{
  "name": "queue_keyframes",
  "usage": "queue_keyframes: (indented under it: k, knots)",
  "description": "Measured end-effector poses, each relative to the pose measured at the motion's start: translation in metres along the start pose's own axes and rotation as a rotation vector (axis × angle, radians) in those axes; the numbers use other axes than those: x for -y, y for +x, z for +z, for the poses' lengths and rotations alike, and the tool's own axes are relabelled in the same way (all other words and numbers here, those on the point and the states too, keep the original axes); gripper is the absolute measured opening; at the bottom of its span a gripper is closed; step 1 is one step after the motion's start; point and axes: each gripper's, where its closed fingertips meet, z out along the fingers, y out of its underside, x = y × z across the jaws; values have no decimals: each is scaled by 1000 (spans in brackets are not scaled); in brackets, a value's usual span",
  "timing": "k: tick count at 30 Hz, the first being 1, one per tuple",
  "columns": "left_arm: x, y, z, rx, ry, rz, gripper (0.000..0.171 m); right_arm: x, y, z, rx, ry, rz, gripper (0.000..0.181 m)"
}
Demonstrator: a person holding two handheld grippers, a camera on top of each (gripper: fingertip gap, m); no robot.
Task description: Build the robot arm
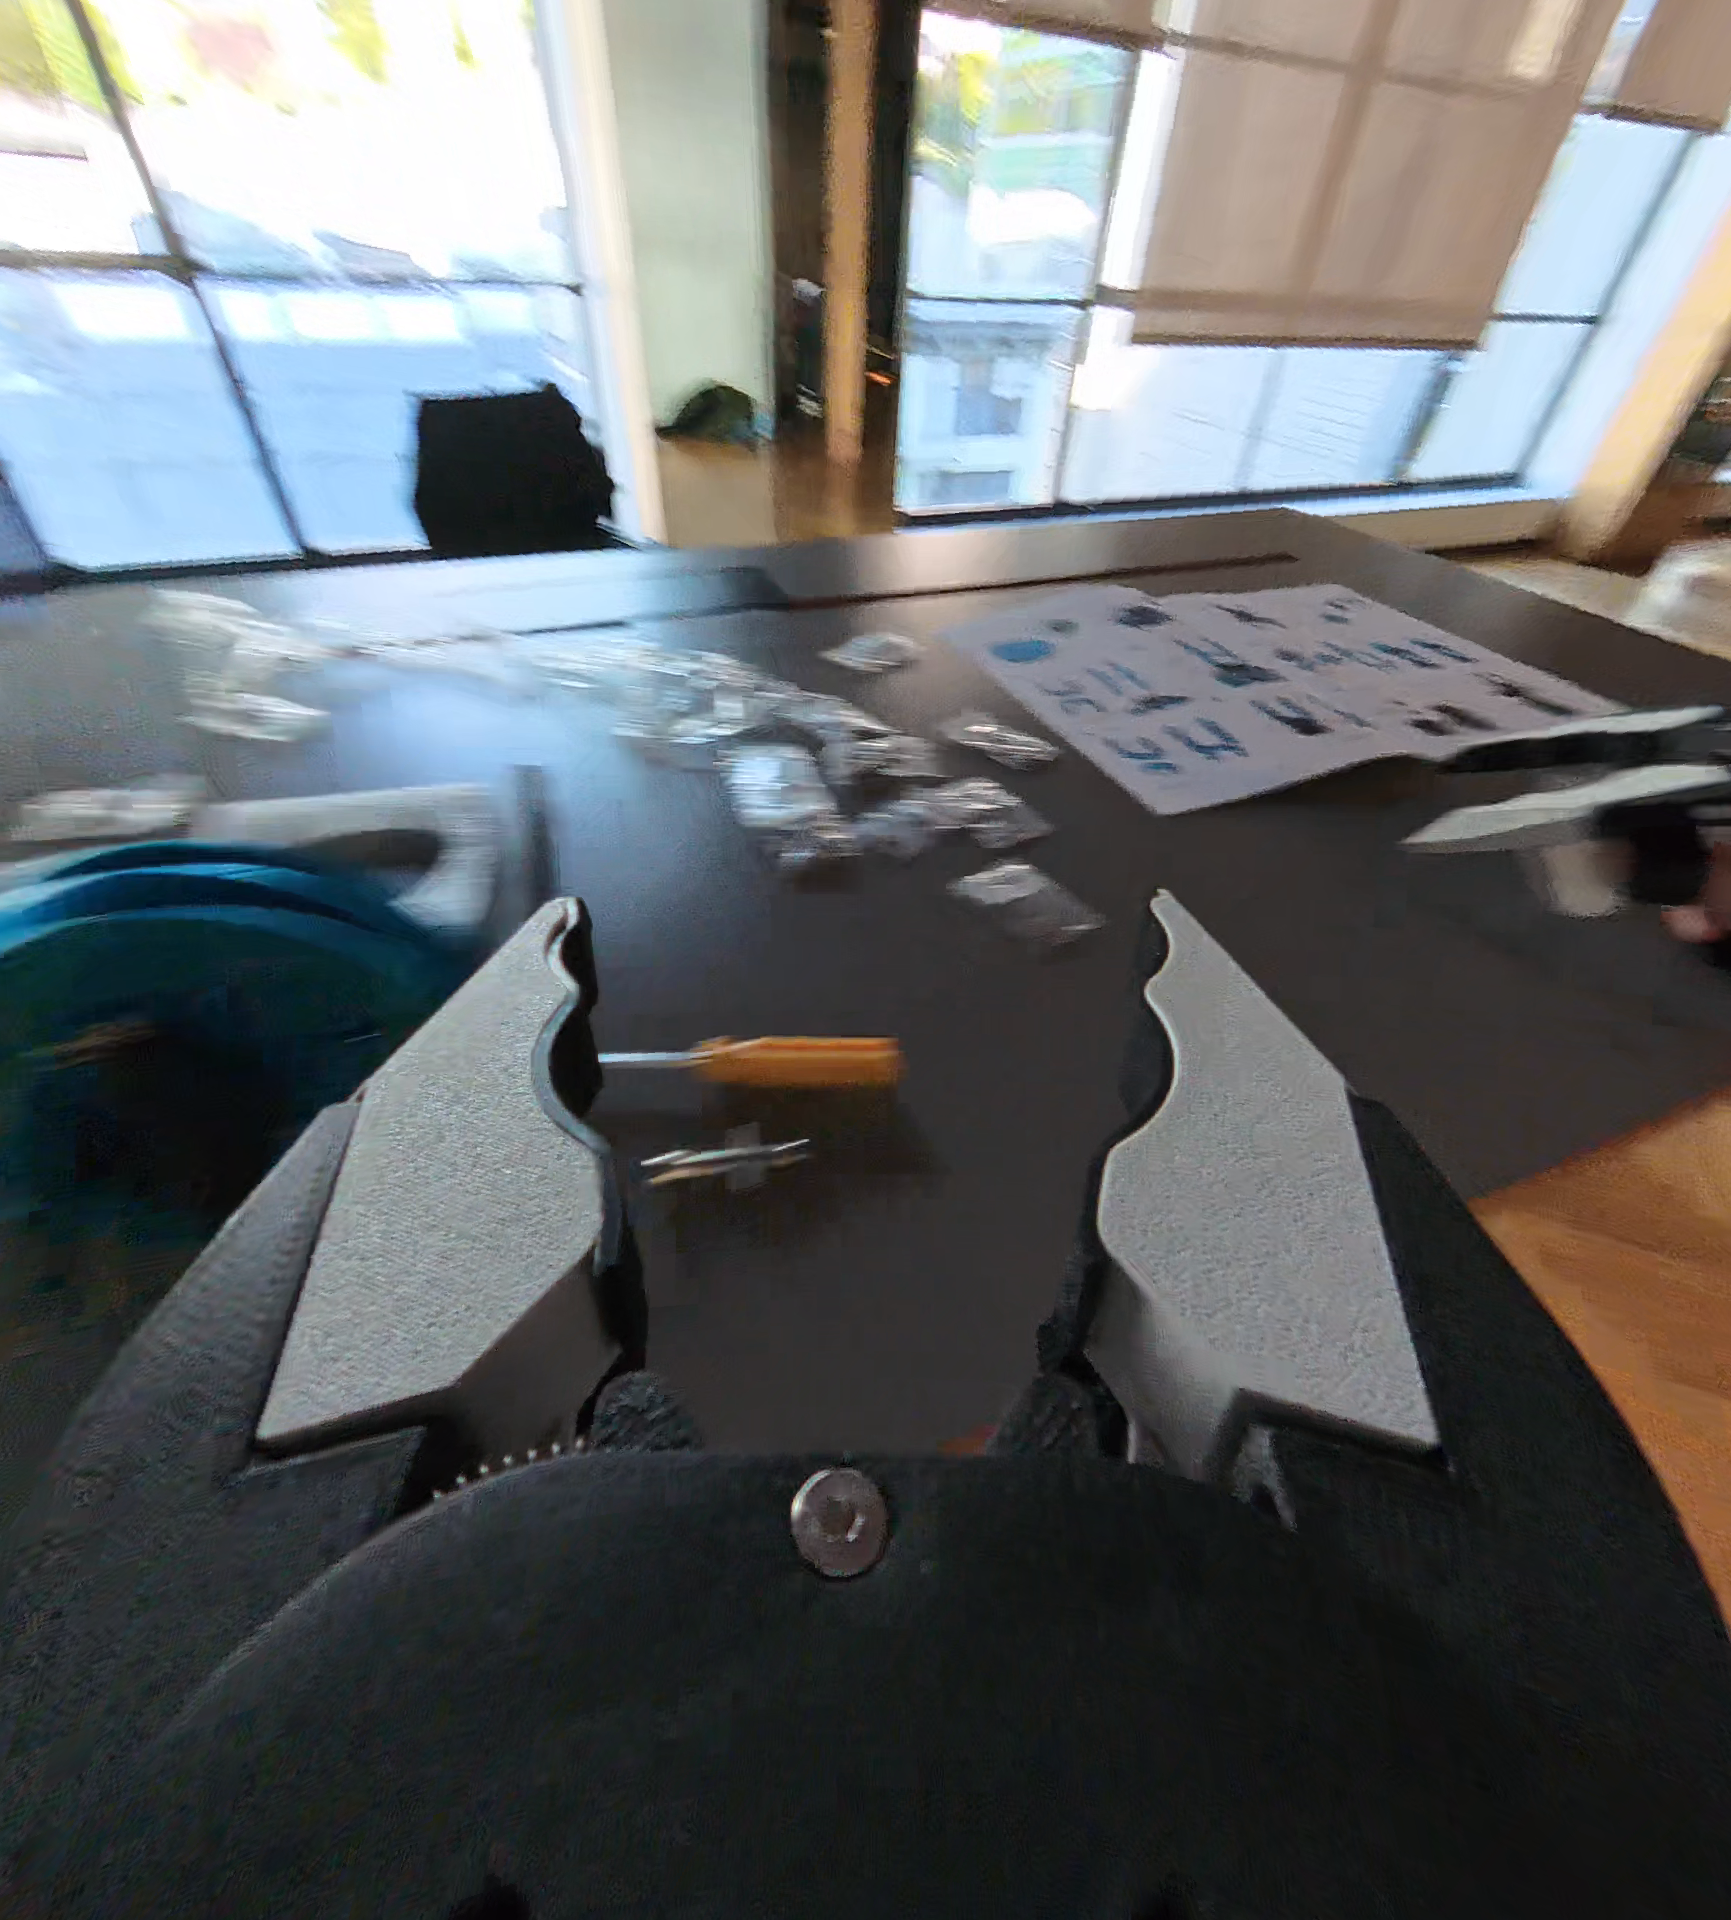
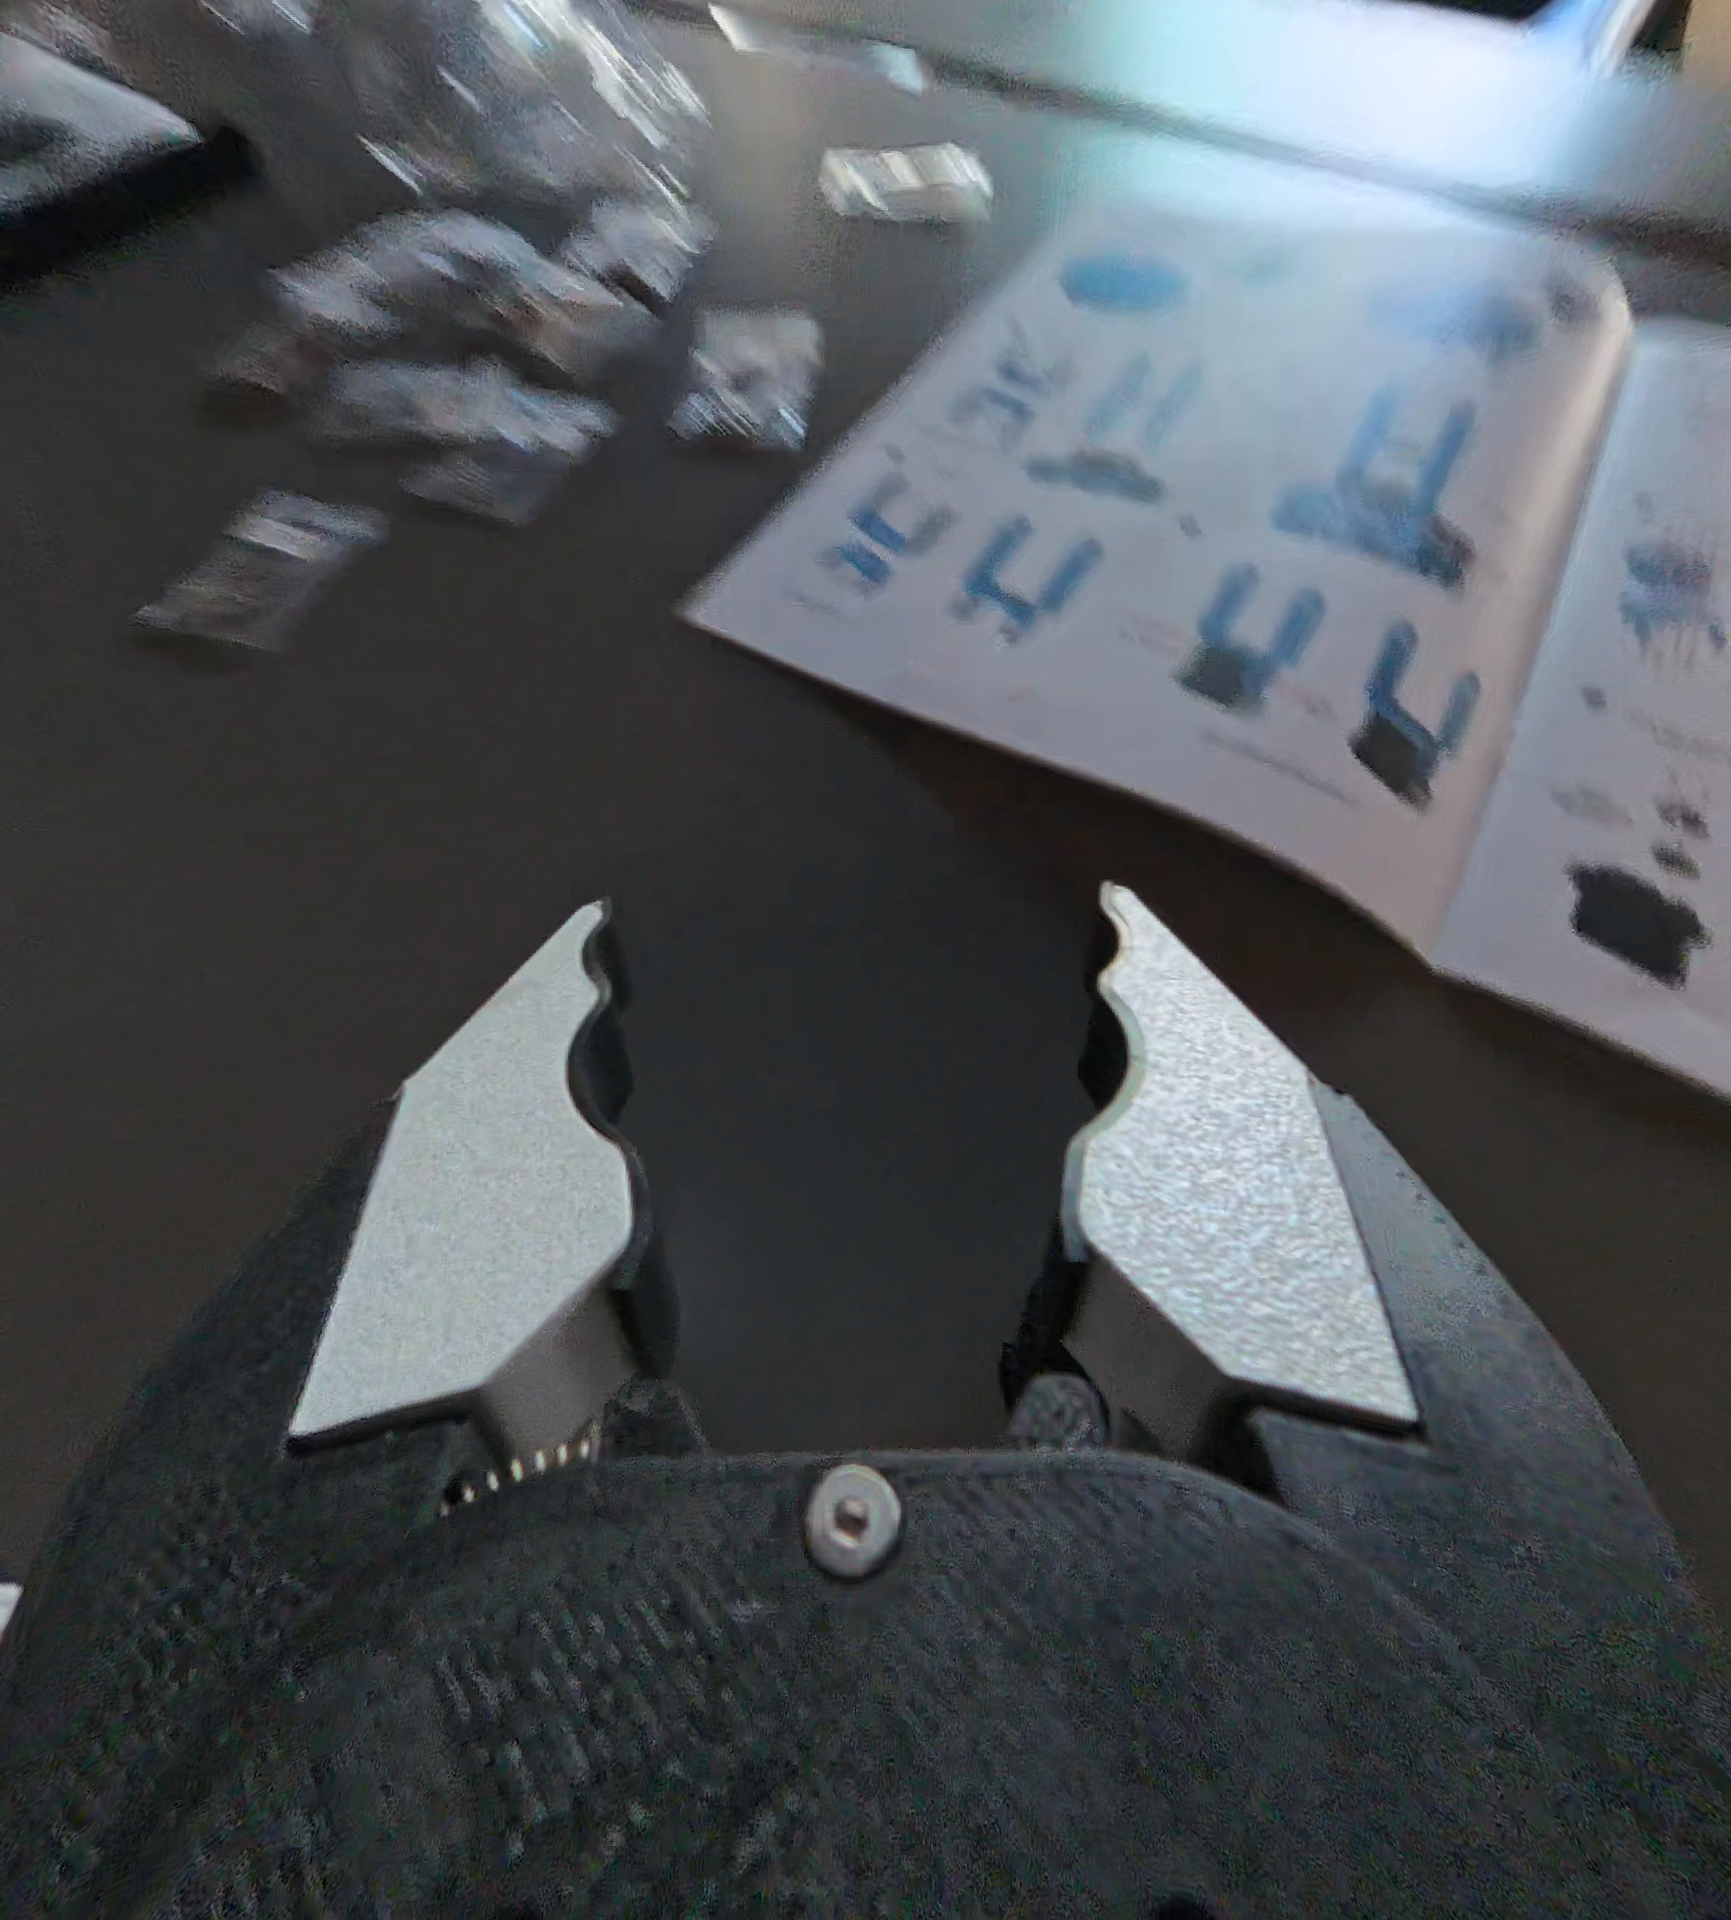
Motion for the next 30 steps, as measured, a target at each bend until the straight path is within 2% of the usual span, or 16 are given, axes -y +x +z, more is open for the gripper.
queue_keyframes:
  k: [2,3,5,6,8,9,12,15,18,20,25,26,28,30]
  knots:
    - [5,-66,-47,149,64,95,90,34,-48,-6,124,177,-89,76]
    - [5,-92,-65,177,87,145,83,51,-78,-7,197,247,-135,75]
    - [5,-132,-82,151,97,199,87,76,-144,-1,381,314,-214,82]
    - [2,-146,-82,92,75,218,84,87,-177,6,485,322,-235,87]
    - [-10,-167,-69,-39,-10,250,84,105,-238,26,660,318,-287,88]
    - [-14,-176,-59,-103,-44,277,84,111,-262,42,699,303,-325,88]
    - [-16,-198,-23,-268,-82,383,82,119,-318,100,695,220,-471,87]
    - [-28,-201,6,-502,-151,443,79,127,-372,132,775,199,-497,82]
    - [-44,-195,24,-693,-196,448,79,131,-394,160,754,164,-492,84]
    - [-51,-188,28,-800,-220,423,72,129,-405,169,764,138,-480,81]
    - [-59,-183,40,-890,-187,415,56,121,-418,186,758,85,-507,60]
    - [-58,-183,40,-901,-175,407,56,121,-418,187,764,84,-507,52]
    - [-58,-183,40,-906,-158,424,56,122,-418,187,780,83,-506,49]
    - [-57,-179,36,-901,-127,500,38,123,-417,185,779,85,-511,36]
